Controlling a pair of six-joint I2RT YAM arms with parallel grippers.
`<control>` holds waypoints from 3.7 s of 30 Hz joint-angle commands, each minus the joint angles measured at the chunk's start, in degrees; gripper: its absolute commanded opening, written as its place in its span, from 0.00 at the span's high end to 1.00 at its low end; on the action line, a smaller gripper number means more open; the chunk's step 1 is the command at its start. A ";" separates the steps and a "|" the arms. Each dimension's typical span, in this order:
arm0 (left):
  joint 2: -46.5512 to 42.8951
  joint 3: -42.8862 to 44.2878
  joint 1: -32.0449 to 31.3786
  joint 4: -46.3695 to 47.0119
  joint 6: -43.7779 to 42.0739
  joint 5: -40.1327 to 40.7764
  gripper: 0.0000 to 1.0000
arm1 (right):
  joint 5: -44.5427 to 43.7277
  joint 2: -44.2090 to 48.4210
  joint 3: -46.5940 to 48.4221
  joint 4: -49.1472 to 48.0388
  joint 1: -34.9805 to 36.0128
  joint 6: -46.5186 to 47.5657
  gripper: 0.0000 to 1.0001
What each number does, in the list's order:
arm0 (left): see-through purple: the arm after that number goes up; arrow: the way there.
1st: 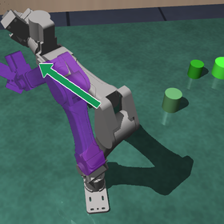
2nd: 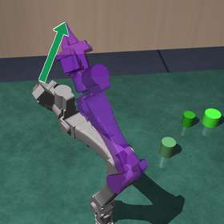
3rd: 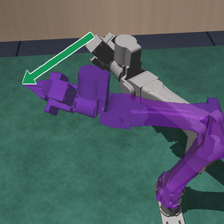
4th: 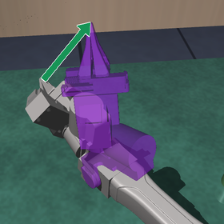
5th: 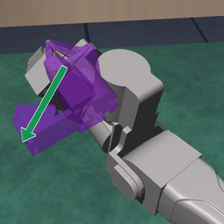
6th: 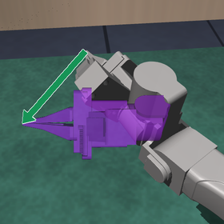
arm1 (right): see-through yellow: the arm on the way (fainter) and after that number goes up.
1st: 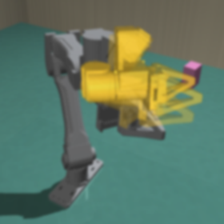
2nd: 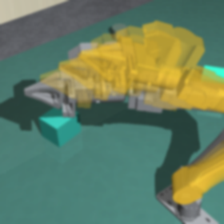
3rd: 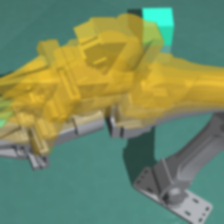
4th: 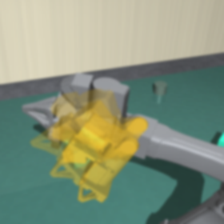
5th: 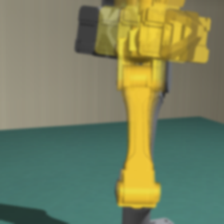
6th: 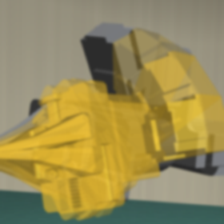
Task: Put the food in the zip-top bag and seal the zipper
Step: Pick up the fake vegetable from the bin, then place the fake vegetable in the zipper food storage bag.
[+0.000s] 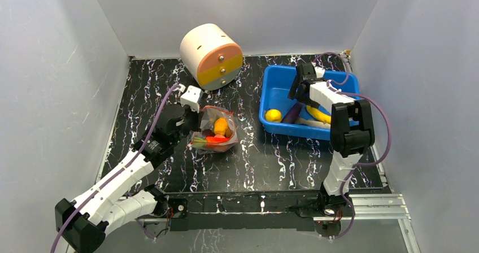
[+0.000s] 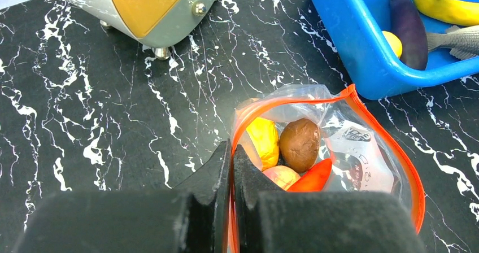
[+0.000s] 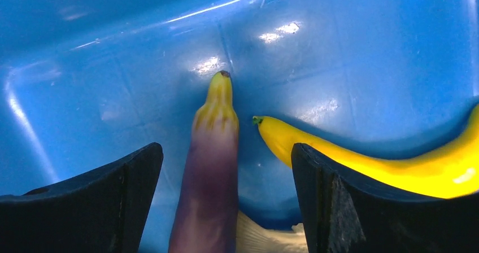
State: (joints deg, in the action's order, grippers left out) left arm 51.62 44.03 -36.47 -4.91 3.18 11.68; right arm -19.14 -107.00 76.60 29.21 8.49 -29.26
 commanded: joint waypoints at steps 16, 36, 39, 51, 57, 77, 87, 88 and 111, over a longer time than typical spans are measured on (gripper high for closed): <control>-2.60 0.38 0.35 0.34 1.04 -1.81 1.00 | -0.37 -4.44 3.27 -5.45 -1.00 1.70 0.40; -5.38 -0.21 0.30 -2.88 3.37 -3.28 1.00 | 0.40 -7.80 6.52 -4.83 -0.98 4.40 0.68; -6.35 -0.10 0.34 -3.54 3.49 -3.01 1.00 | -0.03 -6.56 7.13 -4.92 -0.97 4.88 0.72; -5.82 0.17 0.37 -3.46 5.47 -5.21 1.00 | 2.48 1.45 4.49 -9.31 -0.68 5.53 0.81; -3.08 3.19 0.35 -5.76 9.37 -8.39 1.00 | 2.55 10.21 1.28 -10.83 0.05 6.23 0.80; -3.57 3.92 0.33 -6.49 16.42 -13.79 1.00 | 20.15 36.74 -8.57 -24.87 12.77 14.57 0.79; -3.03 5.65 0.35 -7.19 17.54 -16.70 1.00 | 47.90 45.63 -21.65 -49.40 19.62 22.60 0.81; -2.87 5.83 0.33 -7.65 17.56 -17.07 1.00 | 52.65 46.46 -23.44 -54.63 19.97 23.50 0.82; -2.62 6.53 0.35 -8.75 16.95 -27.50 1.00 | 87.49 40.25 -22.19 -62.43 37.51 48.87 0.80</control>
State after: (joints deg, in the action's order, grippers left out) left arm 49.12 47.81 -36.45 -13.87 20.51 -12.21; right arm 62.33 -65.63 50.59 -30.65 42.35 10.92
